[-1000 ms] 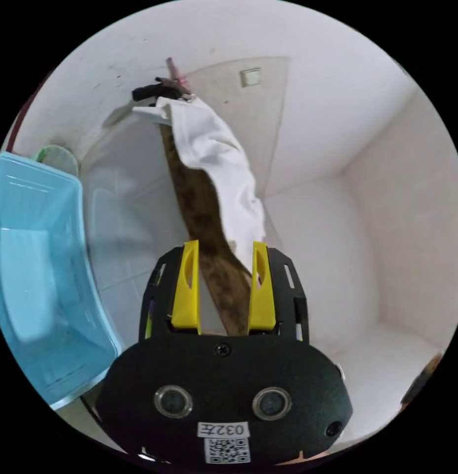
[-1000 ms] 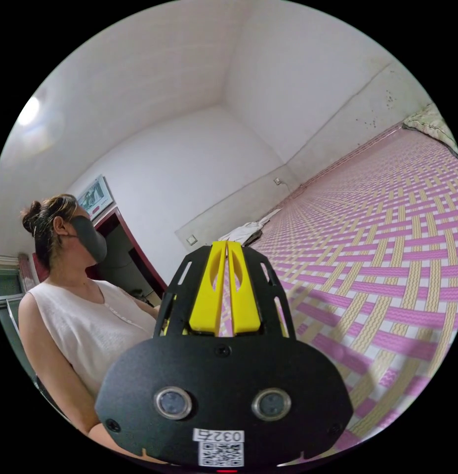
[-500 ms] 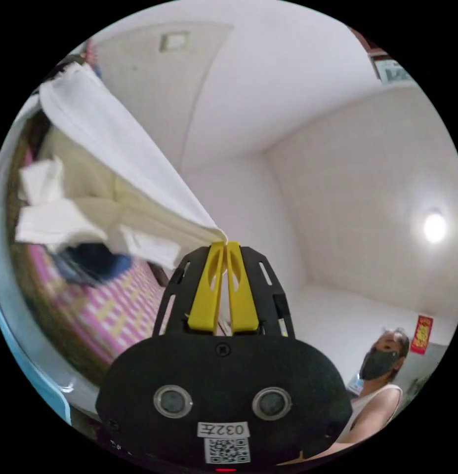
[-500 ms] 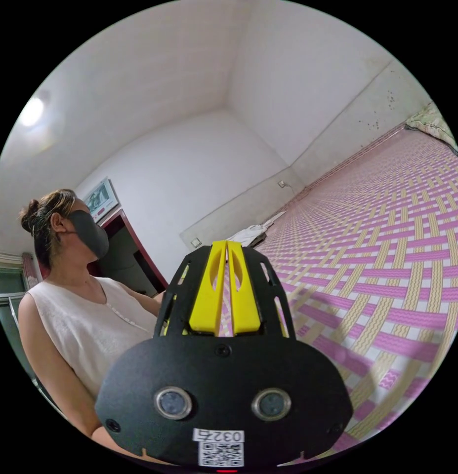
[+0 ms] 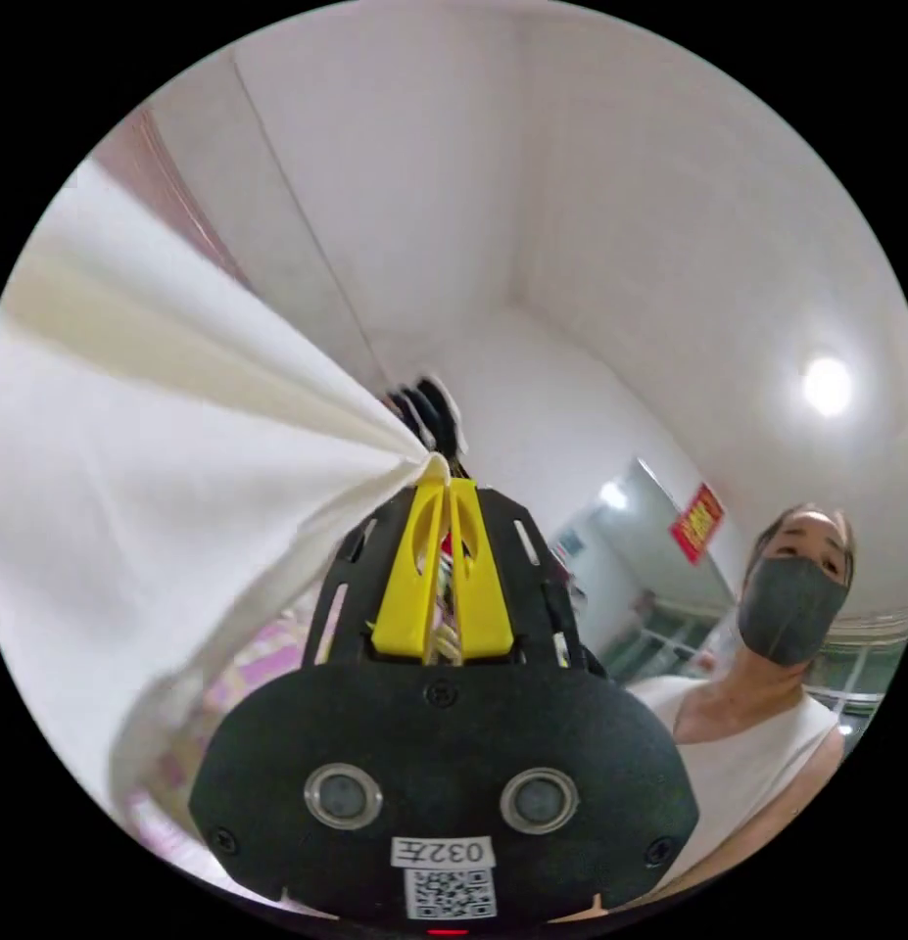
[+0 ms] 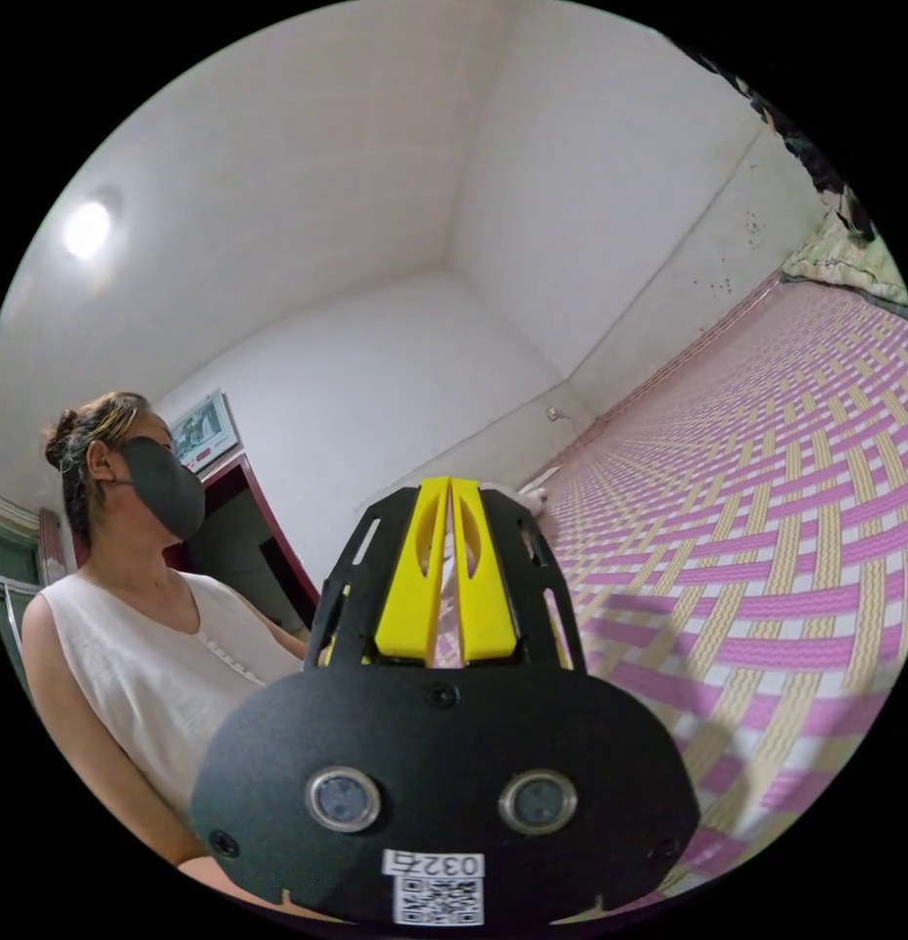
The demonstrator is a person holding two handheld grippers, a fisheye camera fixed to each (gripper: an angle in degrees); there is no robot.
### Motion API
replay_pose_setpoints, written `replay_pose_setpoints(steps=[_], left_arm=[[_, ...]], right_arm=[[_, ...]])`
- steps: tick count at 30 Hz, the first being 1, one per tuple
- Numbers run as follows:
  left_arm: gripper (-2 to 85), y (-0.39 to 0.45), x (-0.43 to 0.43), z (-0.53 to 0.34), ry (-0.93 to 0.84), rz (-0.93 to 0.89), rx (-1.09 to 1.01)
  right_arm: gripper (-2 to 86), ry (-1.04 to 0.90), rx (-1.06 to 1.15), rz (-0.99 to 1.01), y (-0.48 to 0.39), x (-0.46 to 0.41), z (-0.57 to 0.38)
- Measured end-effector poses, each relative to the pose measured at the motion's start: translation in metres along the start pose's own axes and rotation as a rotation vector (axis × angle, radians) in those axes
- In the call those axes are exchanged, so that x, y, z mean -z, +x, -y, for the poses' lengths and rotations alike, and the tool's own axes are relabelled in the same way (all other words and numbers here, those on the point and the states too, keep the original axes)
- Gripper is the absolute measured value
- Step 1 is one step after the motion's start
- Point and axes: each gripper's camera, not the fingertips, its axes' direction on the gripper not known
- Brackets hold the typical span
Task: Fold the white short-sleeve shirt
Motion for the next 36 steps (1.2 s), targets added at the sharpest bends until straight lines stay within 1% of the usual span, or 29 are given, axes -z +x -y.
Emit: replay_pose_setpoints(steps=[1, 2, 3, 4, 5, 6, 8, 10, 11, 13, 15, 16, 18, 20, 21, 22, 23, 25, 26, 28, 29, 31, 32, 34, 36], left_arm=[[2.6, -0.009, -0.034, -0.014, -0.089, -0.092, 0.002], [4.5, -0.011, -0.047, -0.022, -0.132, -0.131, -0.005], [7.2, -0.008, -0.066, -0.038, -0.219, -0.162, -0.035], [9.1, -0.003, -0.072, -0.054, -0.286, -0.128, -0.074], [9.3, 0.0, -0.07, -0.064, -0.3, -0.09, -0.09], [9.7, 0.007, -0.057, -0.083, -0.299, -0.014, -0.12], [9.6, 0.021, -0.025, -0.113, -0.278, 0.068, -0.172], [9.3, 0.041, 0.022, -0.157, -0.234, 0.272, -0.209], [9.3, 0.046, 0.031, -0.168, -0.227, 0.331, -0.213], [9.1, 0.058, 0.055, -0.215, -0.236, 0.554, -0.233], [9.0, 0.056, 0.061, -0.247, -0.252, 0.685, -0.225], [8.9, 0.051, 0.065, -0.267, -0.243, 0.718, -0.21], [8.9, 0.04, 0.067, -0.291, -0.211, 0.721, -0.199], [9.0, 0.028, 0.058, -0.31, -0.207, 0.738, -0.21], [9.3, 0.021, 0.045, -0.321, -0.227, 0.757, -0.238], [9.7, 0.014, 0.028, -0.332, -0.265, 0.773, -0.272], [10.0, 0.011, 0.018, -0.338, -0.284, 0.786, -0.294], [11.0, 0.0, -0.018, -0.368, -0.34, 0.905, -0.397], [11.1, -0.003, -0.026, -0.376, -0.348, 0.943, -0.419], [11.1, -0.02, -0.049, -0.403, -0.351, 1.037, -0.485], [11.1, -0.023, -0.053, -0.409, -0.35, 1.051, -0.5], [11.0, -0.037, -0.067, -0.425, -0.366, 1.083, -0.541], [11.1, -0.039, -0.07, -0.428, -0.371, 1.091, -0.549], [11.1, -0.045, -0.077, -0.443, -0.385, 1.147, -0.583], [11.1, -0.049, -0.079, -0.455, -0.411, 1.212, -0.608]], right_arm=[[-1.0, 0.02, -0.005, -0.007, -0.001, 0.0, -0.001], [-1.0, 0.03, -0.006, -0.013, -0.002, -0.001, -0.001], [-1.0, 0.052, -0.005, -0.025, -0.004, -0.001, -0.002], [-1.0, 0.073, -0.001, -0.032, -0.007, -0.001, -0.004], [-1.0, 0.083, 0.001, -0.032, -0.008, -0.002, -0.004], [-1.0, 0.102, 0.001, -0.029, -0.01, -0.003, -0.005], [-1.0, 0.123, -0.009, -0.017, -0.01, -0.008, -0.007], [-1.0, 0.139, -0.026, 0.001, -0.01, -0.017, -0.007], [-1.0, 0.142, -0.031, 0.005, -0.01, -0.02, -0.007], [-1.0, 0.154, -0.052, 0.02, -0.01, -0.032, -0.008], [-1.0, 0.155, -0.066, 0.026, -0.011, -0.043, -0.009], [-1.0, 0.15, -0.069, 0.02, -0.013, -0.052, -0.009], [-0.8, 0.123, -0.051, -0.004, -0.021, -0.068, -0.008], [-0.6, 0.028, -0.02, -0.032, -0.035, -0.094, -0.005], [-0.2, -0.082, -0.004, -0.074, -0.047, -0.116, -0.003], [0.8, -0.199, 0.031, -0.145, -0.064, -0.141, -0.004], [1.5, -0.252, 0.052, -0.191, -0.073, -0.153, -0.006], [4.9, -0.457, 0.147, -0.379, -0.105, -0.205, -0.016], [5.2, -0.497, 0.175, -0.405, -0.112, -0.218, -0.019], [6.3, -0.638, 0.32, -0.461, -0.139, -0.271, -0.03], [6.5, -0.676, 0.353, -0.475, -0.144, -0.286, -0.033], [8.4, -0.838, 0.496, -0.525, -0.164, -0.344, -0.044], [8.7, -0.876, 0.536, -0.538, -0.168, -0.358, -0.048], [8.9, -0.994, 0.676, -0.602, -0.18, -0.407, -0.062], [8.9, -1.079, 0.747, -0.623, -0.184, -0.439, -0.072]])
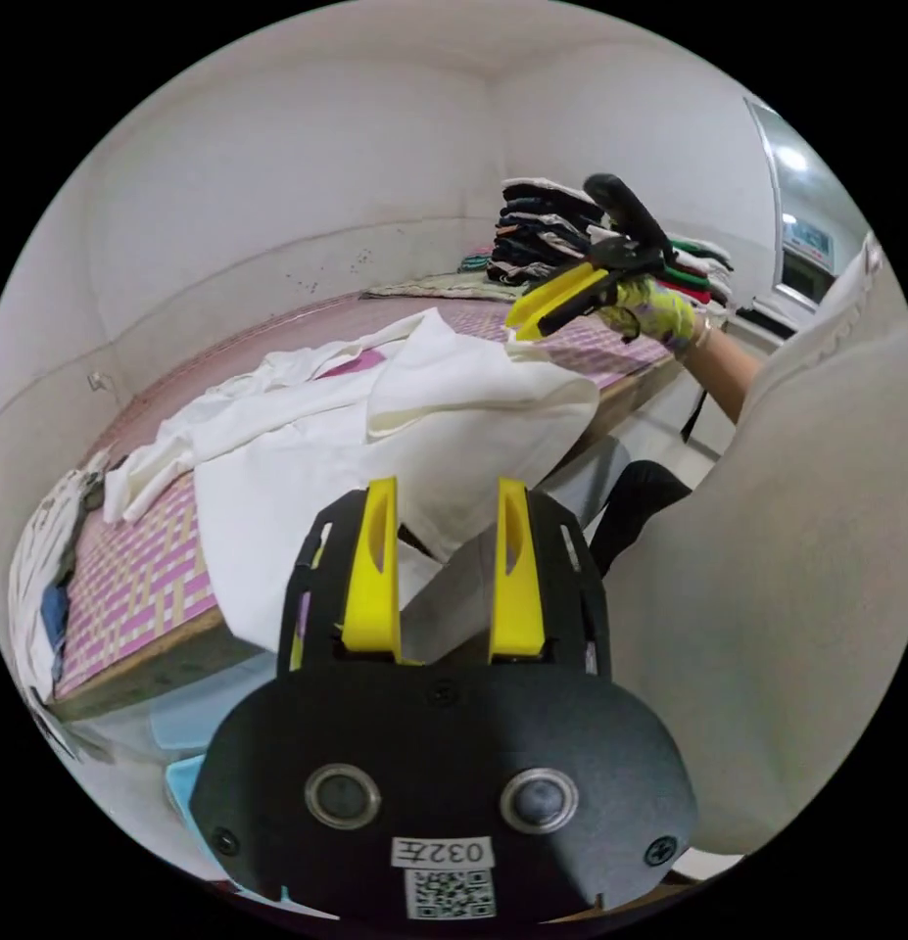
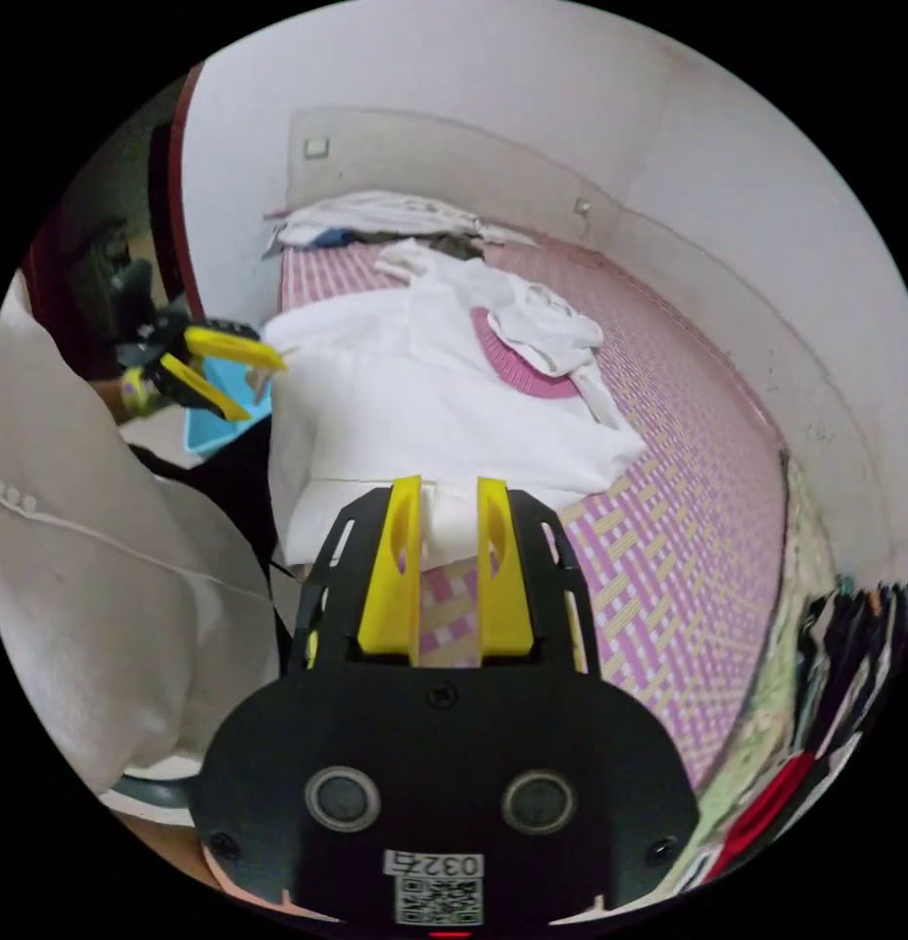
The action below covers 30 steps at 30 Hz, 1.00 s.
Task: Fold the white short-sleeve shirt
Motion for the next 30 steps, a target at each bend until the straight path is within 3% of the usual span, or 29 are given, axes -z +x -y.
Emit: replay_pose_setpoints(steps=[4, 11, 19, 30], left_arm=[[10.1, 0.013, -0.012, -0.015, -0.064, 0.168, -0.08], [7.7, 0.031, -0.046, -0.005, -0.062, 0.456, -0.189], [7.7, -0.001, -0.091, 0.029, -0.161, 0.182, -0.187], [3.1, -0.05, -0.074, 0.042, -0.199, -0.035, -0.139]], right_arm=[[9.1, -0.161, 0.087, 0.004, -0.018, -0.034, 0.044], [6.7, -0.237, 0.033, -0.026, -0.036, -0.046, 0.074], [7.1, -0.241, 0.005, -0.031, -0.055, -0.049, 0.074], [7.9, -0.19, -0.05, 0.011, -0.061, -0.05, 0.044]])
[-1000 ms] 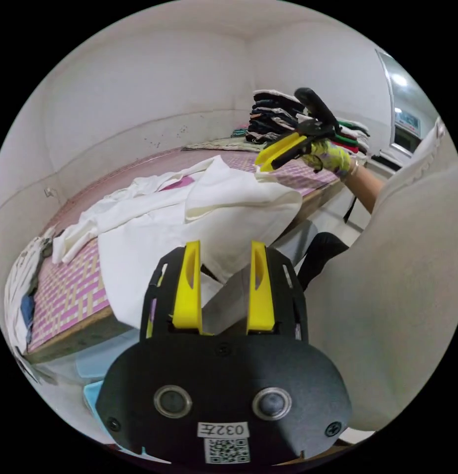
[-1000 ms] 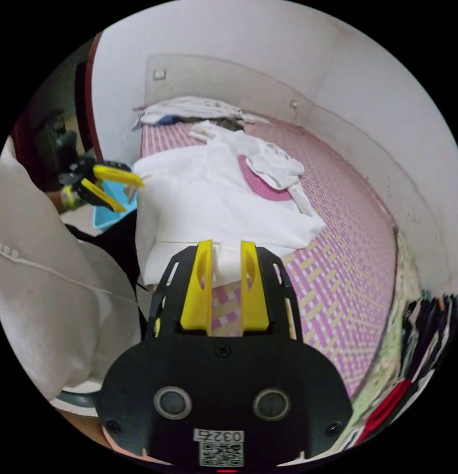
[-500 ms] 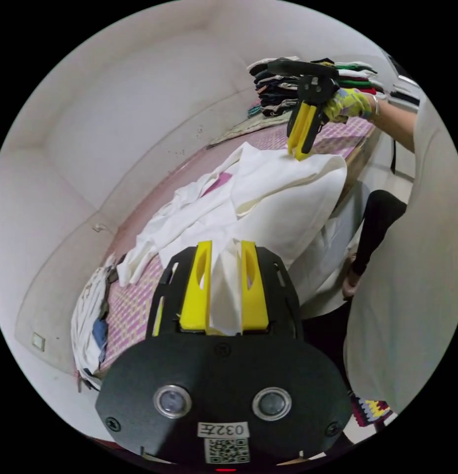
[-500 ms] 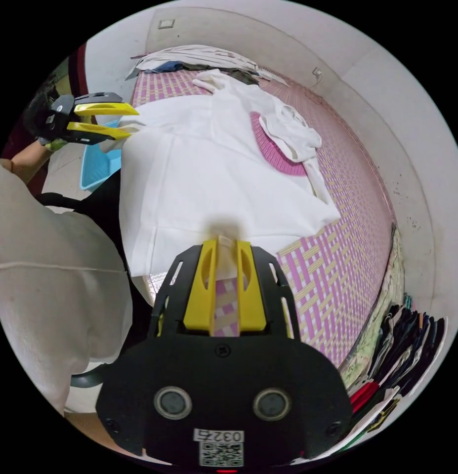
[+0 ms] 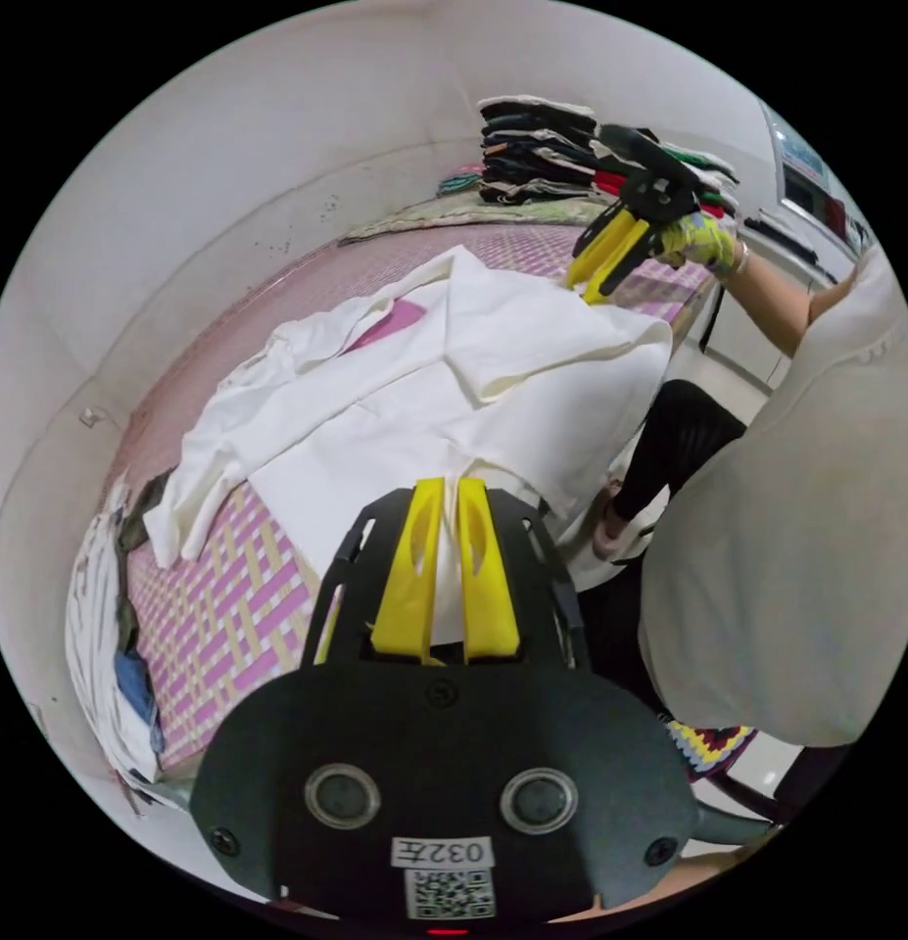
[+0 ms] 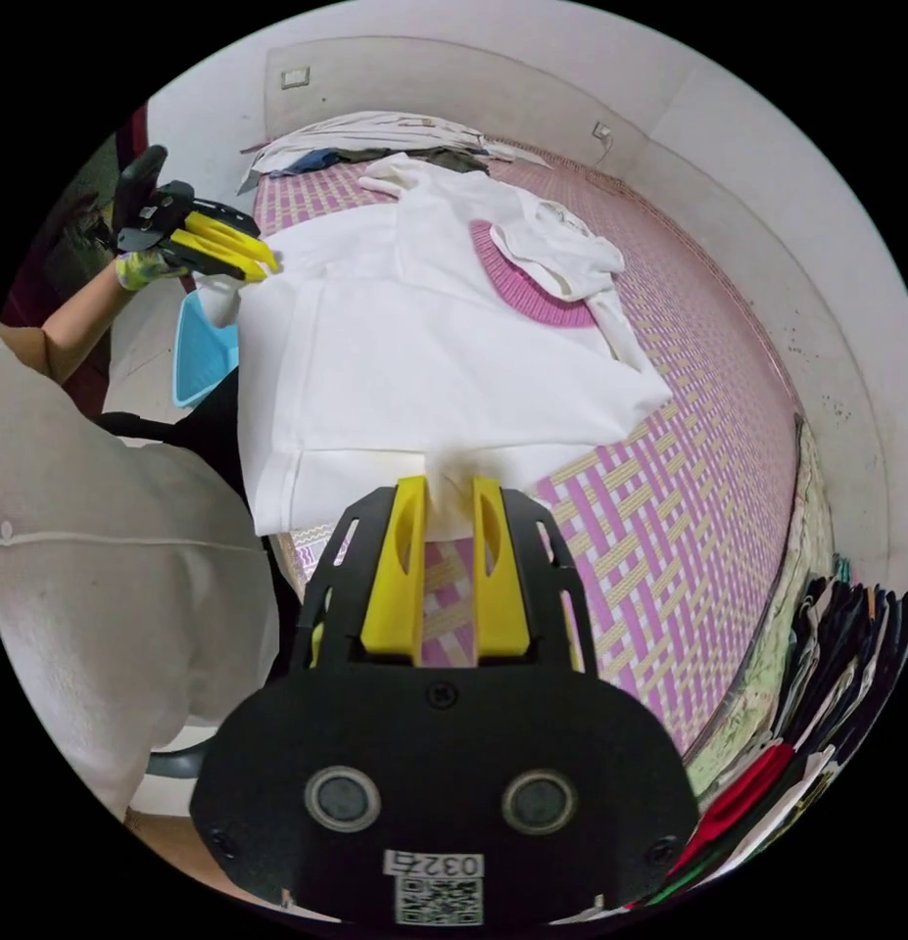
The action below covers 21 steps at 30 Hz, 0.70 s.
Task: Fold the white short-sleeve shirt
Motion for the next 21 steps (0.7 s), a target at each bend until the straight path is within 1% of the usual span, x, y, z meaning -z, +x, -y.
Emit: replay_pose_setpoints(steps=[5, 8, 9, 11, 13, 14, 16, 17, 18, 19, 21], left_arm=[[3.7, 0.015, 0.006, 0.02, -0.027, 0.096, -0.069], [1.4, 0.016, 0.015, 0.03, -0.06, 0.163, -0.084], [0.3, 0.007, 0.033, 0.03, -0.029, 0.18, -0.053], [-0.5, -0.019, 0.08, 0.02, 0.106, 0.16, 0.062], [-0.9, -0.068, 0.155, -0.019, 0.35, 0.097, 0.319], [-0.9, -0.08, 0.172, -0.035, 0.415, 0.074, 0.388], [-0.9, -0.118, 0.218, -0.107, 0.654, -0.048, 0.655], [-0.9, -0.123, 0.224, -0.124, 0.707, -0.093, 0.697], [-0.9, -0.127, 0.236, -0.152, 0.802, -0.187, 0.728], [-0.9, -0.126, 0.247, -0.173, 0.871, -0.232, 0.748], [-0.9, -0.122, 0.267, -0.192, 0.905, -0.221, 0.783]], right_arm=[[6.6, -0.017, 0.05, -0.065, -0.023, -0.008, -0.005], [0.6, 0.015, 0.036, -0.14, -0.026, -0.002, -0.023], [-0.1, 0.059, -0.012, -0.188, -0.02, 0.009, -0.037], [-0.6, 0.15, -0.114, -0.211, -0.005, 0.033, -0.066], [-0.9, 0.341, -0.297, -0.165, 0.02, 0.072, -0.125], [-0.9, 0.389, -0.345, -0.143, 0.026, 0.081, -0.143], [-1.0, 0.551, -0.519, -0.071, 0.04, 0.102, -0.211], [-1.0, 0.58, -0.549, -0.056, 0.041, 0.106, -0.225], [-1.0, 0.644, -0.577, -0.044, 0.036, 0.113, -0.252], [-1.0, 0.694, -0.596, -0.06, 0.029, 0.12, -0.274], [-1.0, 0.724, -0.619, -0.103, 0.02, 0.129, -0.299]])
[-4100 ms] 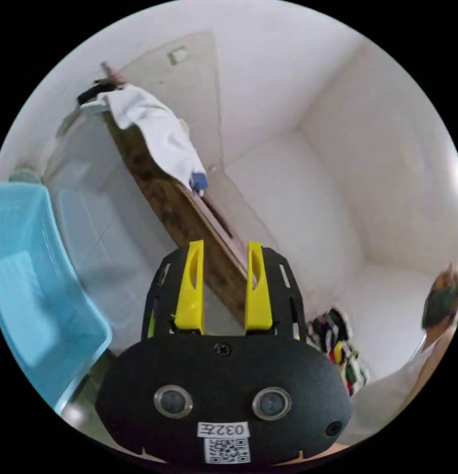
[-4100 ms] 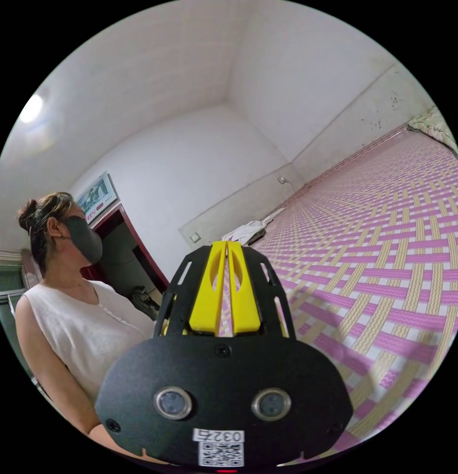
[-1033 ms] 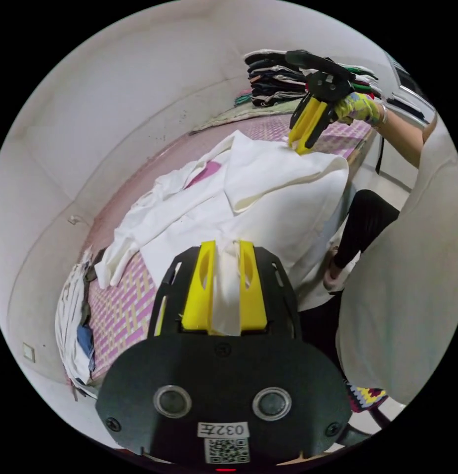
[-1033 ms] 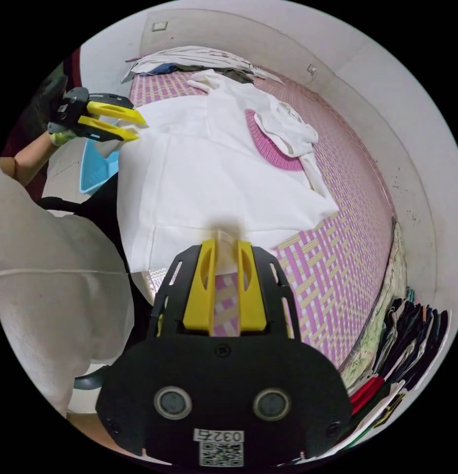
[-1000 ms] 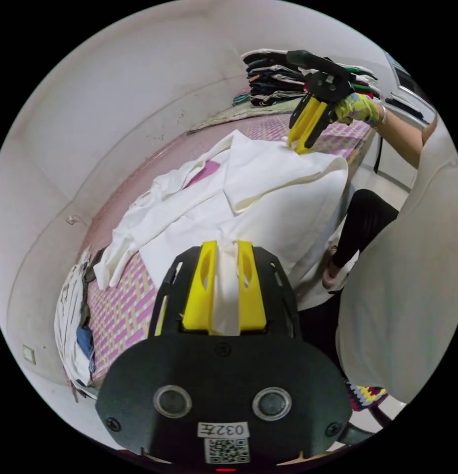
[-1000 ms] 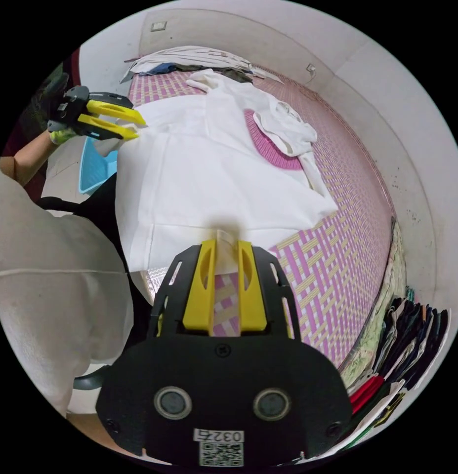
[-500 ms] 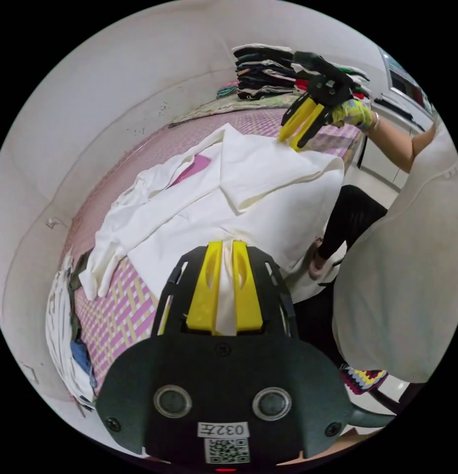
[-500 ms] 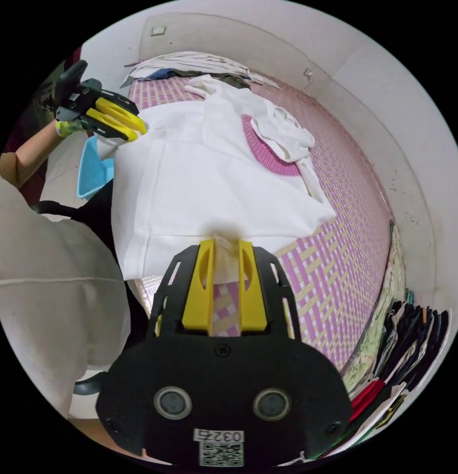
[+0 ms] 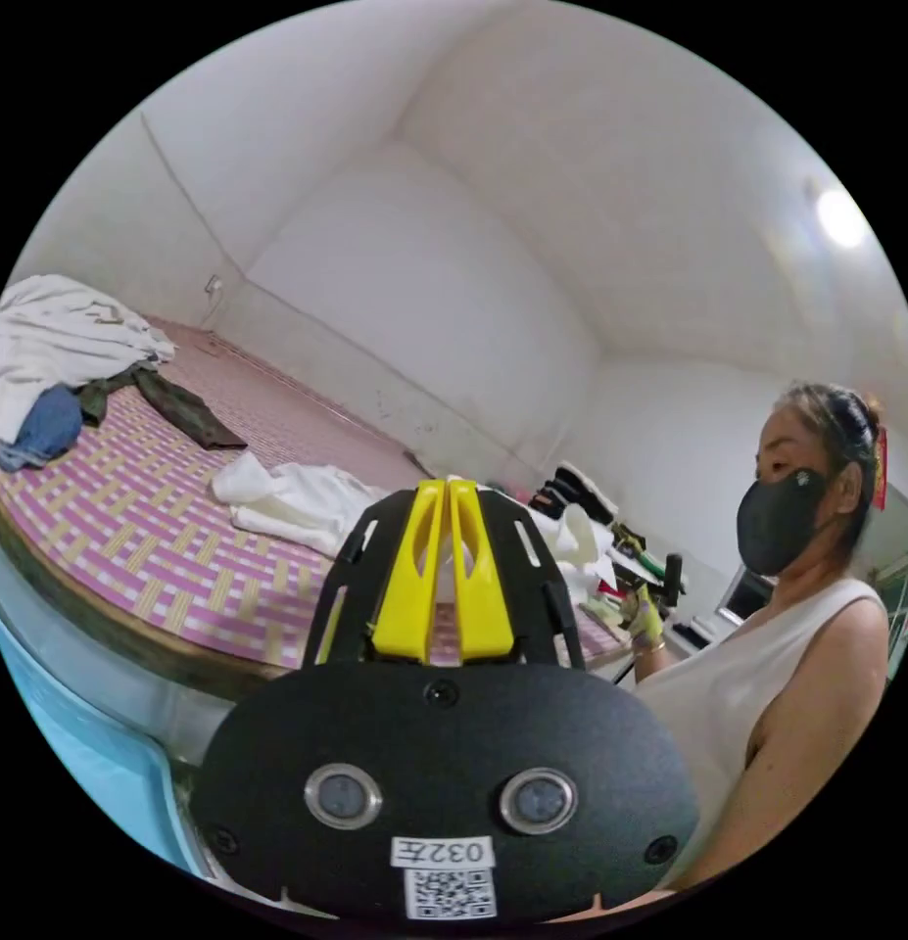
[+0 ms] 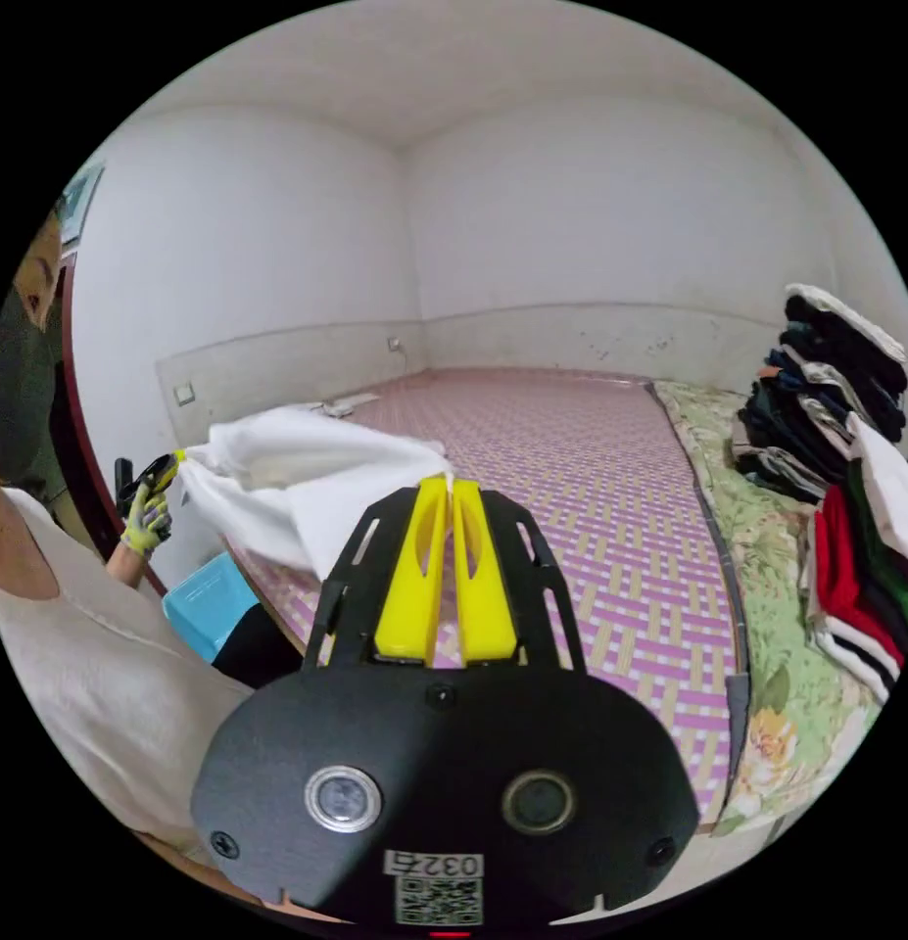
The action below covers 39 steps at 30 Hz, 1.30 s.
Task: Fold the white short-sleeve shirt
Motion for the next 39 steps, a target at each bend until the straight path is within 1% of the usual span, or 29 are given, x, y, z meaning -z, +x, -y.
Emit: replay_pose_setpoints(steps=[2, 3, 5, 7, 8, 10, 11, 13, 14, 16, 18, 19, 21, 23, 24, 26, 28, 29, 30, 31, 32, 33, 34, 35, 37, 38, 39], left_arm=[[-0.9, 0.007, 0.019, 0.009, 0.007, 0.004, 0.0], [-1.0, 0.012, 0.029, 0.018, 0.021, -0.033, 0.002], [-1.0, 0.021, 0.042, 0.037, 0.068, -0.134, 0.007], [-1.0, 0.039, 0.054, 0.079, 0.137, -0.287, -0.001], [-1.0, 0.045, 0.056, 0.092, 0.15, -0.327, -0.01], [-1.0, 0.078, 0.061, 0.154, 0.2, -0.471, -0.054], [-1.0, 0.088, 0.062, 0.171, 0.209, -0.494, -0.066], [-1.0, 0.133, 0.071, 0.237, 0.272, -0.562, -0.124], [-1.0, 0.145, 0.073, 0.253, 0.288, -0.586, -0.135], [-0.9, 0.192, 0.084, 0.312, 0.354, -0.705, -0.177], [-0.9, 0.231, 0.094, 0.349, 0.407, -0.748, -0.243], [-0.9, 0.255, 0.101, 0.37, 0.442, -0.72, -0.288], [-0.9, 0.282, 0.103, 0.402, 0.471, -0.664, -0.315], [-0.9, 0.293, 0.092, 0.431, 0.47, -0.629, -0.304], [-0.9, 0.295, 0.077, 0.448, 0.456, -0.594, -0.289], [-0.9, 0.289, 0.044, 0.471, 0.41, -0.491, -0.254], [-0.9, 0.264, -0.02, 0.496, 0.306, -0.301, -0.193], [-0.9, 0.255, -0.04, 0.503, 0.268, -0.238, -0.169], [-0.9, 0.232, -0.082, 0.515, 0.182, -0.133, -0.115], [-0.8, 0.207, -0.119, 0.528, 0.103, -0.074, -0.046], [-0.8, 0.194, -0.132, 0.534, 0.085, -0.084, 0.003], [-0.8, 0.171, -0.148, 0.543, 0.095, -0.191, 0.115], [-0.8, 0.166, -0.153, 0.554, 0.147, -0.307, 0.165], [-0.9, 0.171, -0.15, 0.561, 0.181, -0.332, 0.147], [-0.9, 0.212, -0.12, 0.585, 0.349, -0.354, -0.049], [-0.9, 0.221, -0.109, 0.588, 0.392, -0.377, -0.098], [-0.9, 0.234, -0.09, 0.59, 0.457, -0.442, -0.18]], right_arm=[[-1.0, 0.055, -0.008, 0.01, 0.007, 0.022, -0.01], [-1.0, 0.089, -0.012, 0.028, 0.013, 0.035, -0.014], [-1.0, 0.143, -0.012, 0.037, 0.018, 0.052, -0.017], [-1.0, 0.216, 0.039, 0.044, 0.017, 0.077, -0.011], [-1.0, 0.24, 0.06, 0.042, 0.015, 0.085, -0.007], [-1.0, 0.351, 0.161, -0.022, 0.004, 0.123, 0.011], [-1.0, 0.383, 0.182, -0.037, 0.001, 0.135, 0.017], [-1.0, 0.523, 0.25, -0.042, -0.004, 0.184, 0.042], [-1.0, 0.558, 0.262, -0.043, -0.005, 0.196, 0.048], [-1.0, 0.691, 0.299, -0.04, -0.006, 0.242, 0.068], [-1.0, 0.758, 0.321, -0.048, -0.008, 0.271, 0.082], [-1.0, 0.772, 0.328, -0.07, -0.008, 0.285, 0.094], [-1.0, 0.778, 0.325, -0.064, -0.002, 0.298, 0.112], [-1.0, 0.755, 0.313, -0.047, 0.008, 0.3, 0.132], [-1.0, 0.711, 0.296, -0.047, 0.017, 0.293, 0.147], [-1.0, 0.622, 0.255, -0.051, 0.035, 0.265, 0.172], [-1.0, 0.41, 0.182, -0.067, 0.071, 0.194, 0.209], [-1.0, 0.343, 0.158, -0.072, 0.082, 0.172, 0.219], [-1.0, 0.228, 0.101, -0.096, 0.104, 0.129, 0.234], [-1.0, 0.166, 0.053, -0.132, 0.125, 0.097, 0.245], [-1.0, 0.154, 0.038, -0.142, 0.133, 0.088, 0.25], [-1.0, 0.168, 0.027, -0.125, 0.141, 0.083, 0.262], [-1.0, 0.241, 0.034, -0.081, 0.14, 0.098, 0.272], [-1.0, 0.295, 0.046, -0.072, 0.136, 0.109, 0.276], [-1.0, 0.527, 0.105, -0.112, 0.117, 0.163, 0.28], [-1.0, 0.576, 0.12, -0.101, 0.114, 0.176, 0.277], [-1.0, 0.643, 0.151, -0.079, 0.11, 0.196, 0.271]])
